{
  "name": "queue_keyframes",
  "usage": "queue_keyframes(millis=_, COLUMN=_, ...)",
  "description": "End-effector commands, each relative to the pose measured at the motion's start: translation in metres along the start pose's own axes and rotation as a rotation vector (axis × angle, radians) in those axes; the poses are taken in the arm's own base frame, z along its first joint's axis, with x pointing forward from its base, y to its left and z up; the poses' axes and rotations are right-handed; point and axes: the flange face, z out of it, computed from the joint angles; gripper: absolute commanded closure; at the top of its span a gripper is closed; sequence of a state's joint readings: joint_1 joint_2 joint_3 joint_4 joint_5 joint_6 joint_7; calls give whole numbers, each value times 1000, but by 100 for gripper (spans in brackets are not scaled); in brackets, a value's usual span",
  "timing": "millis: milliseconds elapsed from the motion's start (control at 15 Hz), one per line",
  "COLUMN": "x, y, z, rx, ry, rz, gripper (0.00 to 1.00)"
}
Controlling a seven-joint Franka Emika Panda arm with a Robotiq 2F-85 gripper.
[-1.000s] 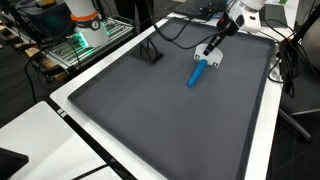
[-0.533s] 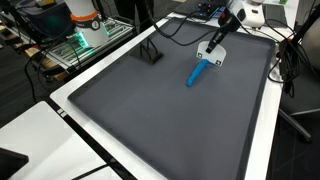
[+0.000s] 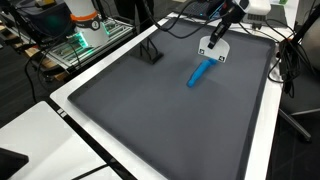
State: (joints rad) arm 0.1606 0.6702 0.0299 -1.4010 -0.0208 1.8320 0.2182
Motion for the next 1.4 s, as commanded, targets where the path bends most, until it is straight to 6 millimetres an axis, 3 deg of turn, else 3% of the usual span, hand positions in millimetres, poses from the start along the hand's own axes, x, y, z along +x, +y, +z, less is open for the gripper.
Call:
queue_keyframes(millis=0, x=-5, y=13, z=7, rx=-2, ry=9, rz=19, gripper=99)
queue_keyframes(millis=400, x=1, y=22, z=20, rx=-7, ry=27, rz=33, gripper=99)
queue_keyframes(millis=1333, x=7, y=19, z=30, rx=20, ry=35, rz=32, gripper=99)
